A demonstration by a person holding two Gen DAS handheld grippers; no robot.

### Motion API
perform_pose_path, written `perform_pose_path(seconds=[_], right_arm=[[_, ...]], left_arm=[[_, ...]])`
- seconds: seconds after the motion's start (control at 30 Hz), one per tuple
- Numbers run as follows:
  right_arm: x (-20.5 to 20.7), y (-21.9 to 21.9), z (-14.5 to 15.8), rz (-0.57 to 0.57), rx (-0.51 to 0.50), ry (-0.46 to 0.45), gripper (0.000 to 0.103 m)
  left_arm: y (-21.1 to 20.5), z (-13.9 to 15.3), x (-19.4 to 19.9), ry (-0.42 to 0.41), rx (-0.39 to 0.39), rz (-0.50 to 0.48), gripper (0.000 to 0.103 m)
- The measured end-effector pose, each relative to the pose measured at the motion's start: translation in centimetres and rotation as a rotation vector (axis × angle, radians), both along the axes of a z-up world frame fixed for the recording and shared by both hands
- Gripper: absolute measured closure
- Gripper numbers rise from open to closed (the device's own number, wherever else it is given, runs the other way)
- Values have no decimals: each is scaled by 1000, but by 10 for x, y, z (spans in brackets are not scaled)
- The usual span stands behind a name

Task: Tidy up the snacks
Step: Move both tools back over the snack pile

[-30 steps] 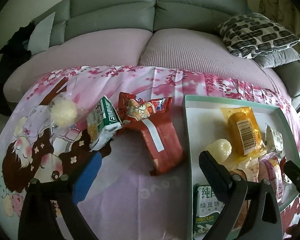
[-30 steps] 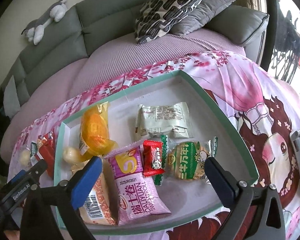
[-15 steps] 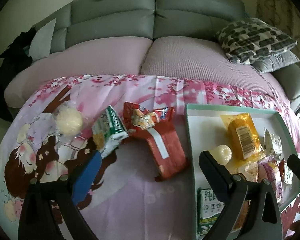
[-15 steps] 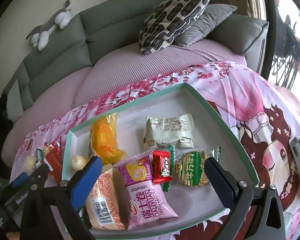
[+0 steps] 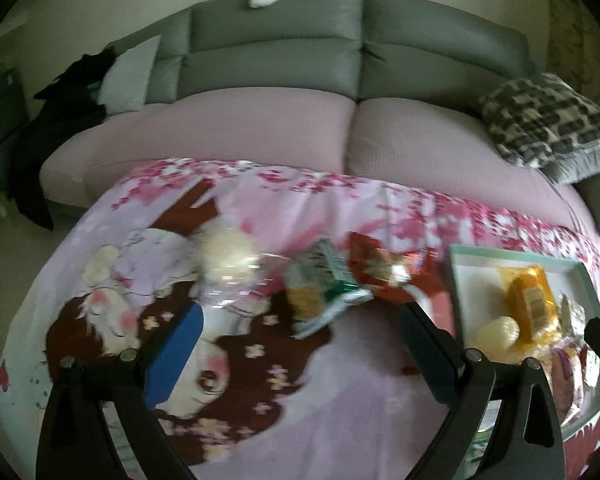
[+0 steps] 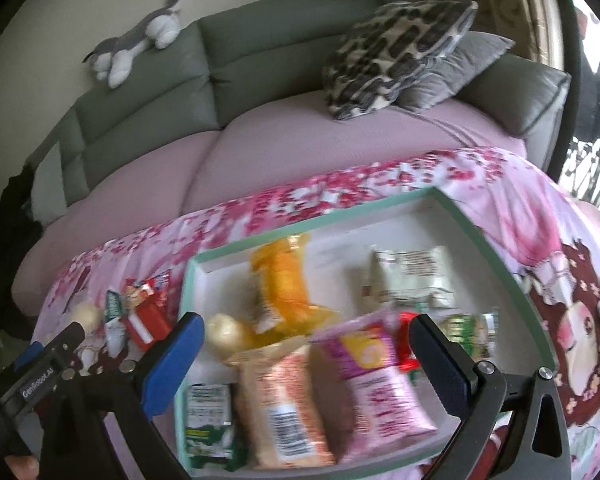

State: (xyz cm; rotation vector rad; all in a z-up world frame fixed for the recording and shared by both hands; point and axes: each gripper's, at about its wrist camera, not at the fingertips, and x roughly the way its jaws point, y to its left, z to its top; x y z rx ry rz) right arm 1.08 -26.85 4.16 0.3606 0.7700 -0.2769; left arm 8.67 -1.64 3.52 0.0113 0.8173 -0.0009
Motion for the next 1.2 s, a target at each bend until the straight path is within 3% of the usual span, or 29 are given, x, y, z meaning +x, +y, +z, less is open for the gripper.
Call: perform_pose_path(seconds=[0.4, 0.77, 0.93, 1.2], right_arm=[[36, 70, -9, 143, 38, 11, 0], [60, 132, -26, 294, 106, 39, 0], [66, 148, -34, 327, 85, 67, 0], [68, 153, -37, 335, 19, 82, 0]], left_arm=[[97, -5, 3, 19, 6, 212, 5], [171, -14, -1, 41, -67, 347, 5], [189, -23, -1, 64, -100, 363, 5], [192, -37, 9, 121, -169, 289, 5]])
